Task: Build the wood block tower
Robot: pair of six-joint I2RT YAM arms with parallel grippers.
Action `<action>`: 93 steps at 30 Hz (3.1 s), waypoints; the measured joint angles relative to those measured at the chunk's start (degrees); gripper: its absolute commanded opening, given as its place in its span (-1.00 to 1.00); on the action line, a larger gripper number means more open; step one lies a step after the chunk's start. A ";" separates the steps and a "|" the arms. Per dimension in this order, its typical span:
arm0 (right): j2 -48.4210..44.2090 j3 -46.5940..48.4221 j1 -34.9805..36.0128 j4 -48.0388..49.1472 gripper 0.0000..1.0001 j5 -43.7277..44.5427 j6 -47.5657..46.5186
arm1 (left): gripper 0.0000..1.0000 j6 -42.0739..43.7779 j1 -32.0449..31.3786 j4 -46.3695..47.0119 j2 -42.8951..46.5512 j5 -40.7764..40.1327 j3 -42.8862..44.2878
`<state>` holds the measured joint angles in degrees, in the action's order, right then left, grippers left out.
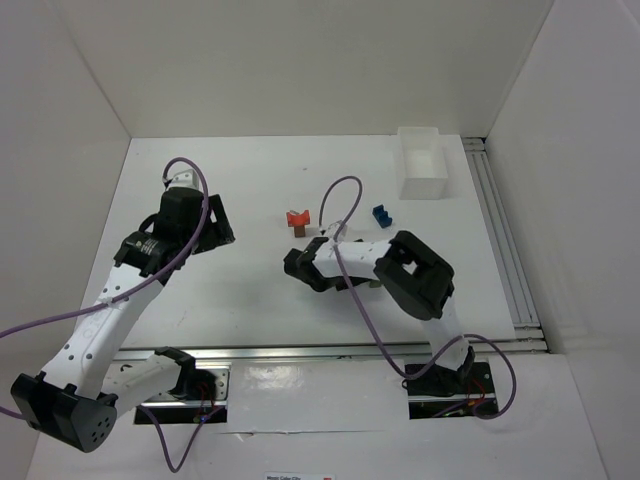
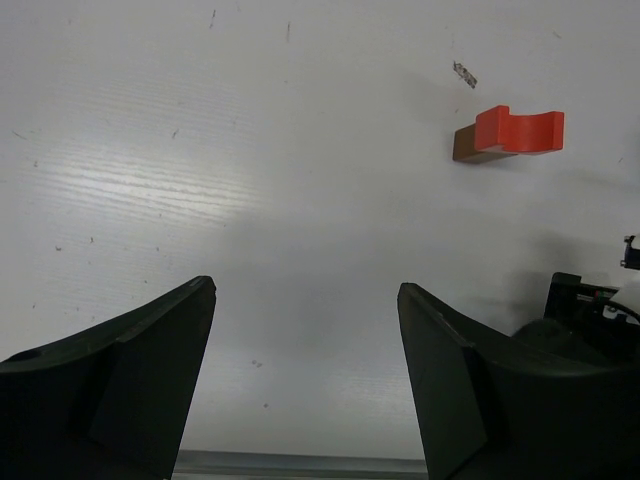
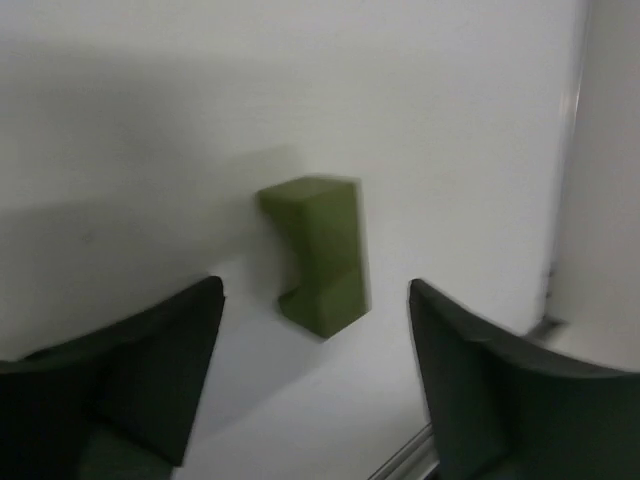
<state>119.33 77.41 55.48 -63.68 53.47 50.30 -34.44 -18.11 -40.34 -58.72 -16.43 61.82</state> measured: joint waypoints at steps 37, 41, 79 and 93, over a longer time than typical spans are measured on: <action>-34.64 -31.26 -21.44 45.40 1.00 -49.68 -15.28 | 0.73 0.00 0.02 0.04 0.00 0.28 0.00; -33.75 -30.88 -18.16 46.36 1.00 -52.76 -15.65 | 0.73 -0.02 0.02 0.04 0.00 0.39 0.00; -27.65 -21.81 -21.88 44.92 0.99 -61.24 -32.35 | 0.73 -0.02 0.04 0.09 -0.02 1.36 0.00; -31.50 -21.84 -17.38 42.47 0.99 -54.95 -33.40 | 0.73 -0.02 0.04 0.09 -0.02 1.79 0.00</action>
<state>87.83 55.57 38.11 -21.21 -1.48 16.91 -34.46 -18.06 -40.25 -58.74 -14.63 61.82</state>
